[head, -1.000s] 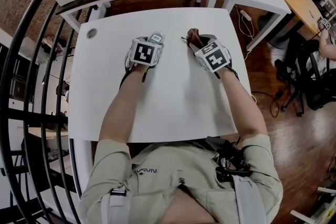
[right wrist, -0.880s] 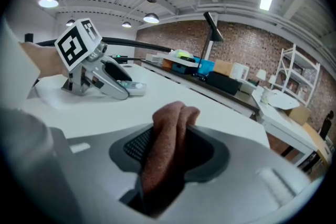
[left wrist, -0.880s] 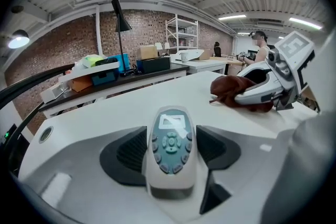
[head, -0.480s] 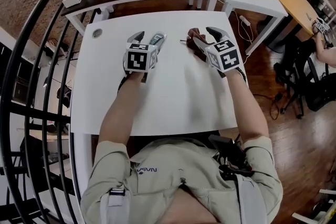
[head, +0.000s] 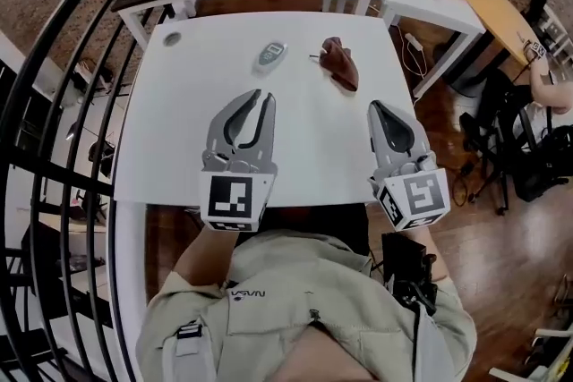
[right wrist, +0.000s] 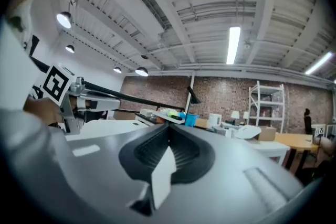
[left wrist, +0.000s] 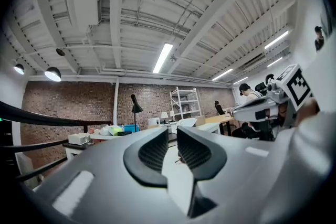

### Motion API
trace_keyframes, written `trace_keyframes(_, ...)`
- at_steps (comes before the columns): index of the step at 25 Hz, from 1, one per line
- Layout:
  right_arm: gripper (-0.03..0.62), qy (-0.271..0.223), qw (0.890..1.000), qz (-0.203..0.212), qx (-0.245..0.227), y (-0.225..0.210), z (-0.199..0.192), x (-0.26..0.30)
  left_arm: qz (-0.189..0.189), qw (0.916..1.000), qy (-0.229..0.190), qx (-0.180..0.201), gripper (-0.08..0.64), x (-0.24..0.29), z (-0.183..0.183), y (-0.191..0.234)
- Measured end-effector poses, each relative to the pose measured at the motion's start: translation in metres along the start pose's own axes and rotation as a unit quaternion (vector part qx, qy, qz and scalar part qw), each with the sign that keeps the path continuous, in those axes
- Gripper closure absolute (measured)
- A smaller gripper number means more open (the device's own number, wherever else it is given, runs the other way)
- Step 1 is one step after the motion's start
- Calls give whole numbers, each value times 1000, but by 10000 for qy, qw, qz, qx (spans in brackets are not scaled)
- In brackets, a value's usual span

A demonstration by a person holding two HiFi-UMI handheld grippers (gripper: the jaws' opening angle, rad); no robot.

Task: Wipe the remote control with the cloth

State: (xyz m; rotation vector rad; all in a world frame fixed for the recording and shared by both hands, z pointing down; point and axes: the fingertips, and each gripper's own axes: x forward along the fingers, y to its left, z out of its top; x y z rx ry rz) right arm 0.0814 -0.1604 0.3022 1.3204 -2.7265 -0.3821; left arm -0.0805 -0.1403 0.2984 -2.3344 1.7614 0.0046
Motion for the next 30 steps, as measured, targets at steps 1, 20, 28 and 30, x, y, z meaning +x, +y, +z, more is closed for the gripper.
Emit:
trace_keyframes(1,588,54,9999,1,103,8,-7,-8,52,9999,-95,-35,510,-9,3,-8)
trace_keyframes(20,591,772,9928,416,810,79,-68,-62,-259,9972,703,70,554,-75,-68,-70)
trace_keyframes(28,591,784,9926,362,851,74,-68,-61,-248,9969,745,-45,554,-72,-69,-71)
trace_keyframes(30,591,785,9926,379,843,74,-69,-61,-215,9970,740,-65,555,-73,-71,-71)
